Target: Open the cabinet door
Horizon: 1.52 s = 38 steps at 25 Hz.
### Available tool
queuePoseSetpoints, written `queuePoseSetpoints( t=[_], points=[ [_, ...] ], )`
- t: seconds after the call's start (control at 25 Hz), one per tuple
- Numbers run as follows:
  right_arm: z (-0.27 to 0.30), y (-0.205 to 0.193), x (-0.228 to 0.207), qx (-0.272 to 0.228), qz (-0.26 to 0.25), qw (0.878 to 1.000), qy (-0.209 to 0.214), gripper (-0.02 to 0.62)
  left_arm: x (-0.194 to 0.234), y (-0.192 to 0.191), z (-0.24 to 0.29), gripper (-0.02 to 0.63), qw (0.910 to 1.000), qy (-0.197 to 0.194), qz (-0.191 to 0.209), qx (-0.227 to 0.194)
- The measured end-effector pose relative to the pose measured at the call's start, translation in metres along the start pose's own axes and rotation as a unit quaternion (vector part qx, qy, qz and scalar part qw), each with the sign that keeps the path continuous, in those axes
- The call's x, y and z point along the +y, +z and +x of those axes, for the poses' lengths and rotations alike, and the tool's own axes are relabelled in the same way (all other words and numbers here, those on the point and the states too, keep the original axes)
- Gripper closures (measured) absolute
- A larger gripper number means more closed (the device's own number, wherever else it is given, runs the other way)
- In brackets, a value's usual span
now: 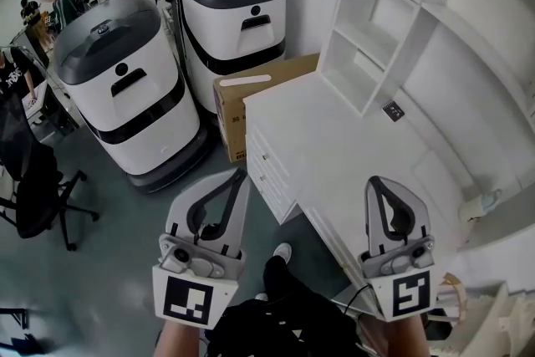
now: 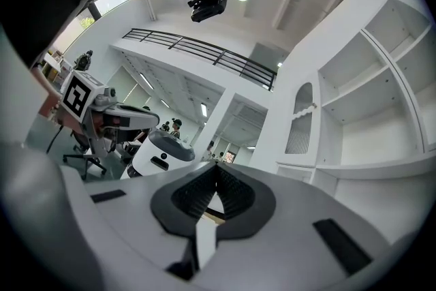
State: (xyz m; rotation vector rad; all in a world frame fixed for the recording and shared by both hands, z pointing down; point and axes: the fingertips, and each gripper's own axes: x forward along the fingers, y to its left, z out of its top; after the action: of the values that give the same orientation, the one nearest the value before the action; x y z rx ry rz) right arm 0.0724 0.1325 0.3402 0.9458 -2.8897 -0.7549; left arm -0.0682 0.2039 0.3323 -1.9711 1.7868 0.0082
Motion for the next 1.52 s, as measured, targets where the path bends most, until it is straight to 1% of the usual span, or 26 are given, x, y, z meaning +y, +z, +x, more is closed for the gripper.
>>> queuePoseSetpoints(
  t=[0.36, 0.72, 1.04, 1.24, 1.32, 1.52],
  points=[
    [0.054, -0.025, -0.048, -0.003, 0.004, 1.000, -0.009, 0.597, 0.017, -0.029, 0.072, 0.607, 1.0000, -0.008, 0.000, 0.000],
    [0.105, -0.057, -0.110, -0.002, 0.011, 1.000, -0.025, 0.597, 0.024, -0.052, 0.158, 0.607, 0.9996, -0.026, 0.001, -0.005],
    [0.126, -0.083, -0.157, 0.001, 0.020, 0.999, -0.045, 0.597, 0.018, -0.071, 0.228, 0.607, 0.9990, -0.043, -0.008, -0.003],
    [0.128, -0.096, -0.180, 0.002, 0.026, 0.998, -0.059, 0.597, 0.005, -0.074, 0.258, 0.607, 0.9980, -0.061, -0.015, -0.005],
    [0.128, -0.098, -0.188, 0.004, 0.029, 0.997, -0.067, 0.597, 0.000, -0.072, 0.266, 0.607, 0.9975, -0.070, -0.011, -0.007],
    [0.127, -0.090, -0.205, -0.009, 0.018, 0.996, -0.091, 0.597, -0.011, -0.054, 0.287, 0.607, 0.9947, -0.097, 0.004, -0.033]
  ],
)
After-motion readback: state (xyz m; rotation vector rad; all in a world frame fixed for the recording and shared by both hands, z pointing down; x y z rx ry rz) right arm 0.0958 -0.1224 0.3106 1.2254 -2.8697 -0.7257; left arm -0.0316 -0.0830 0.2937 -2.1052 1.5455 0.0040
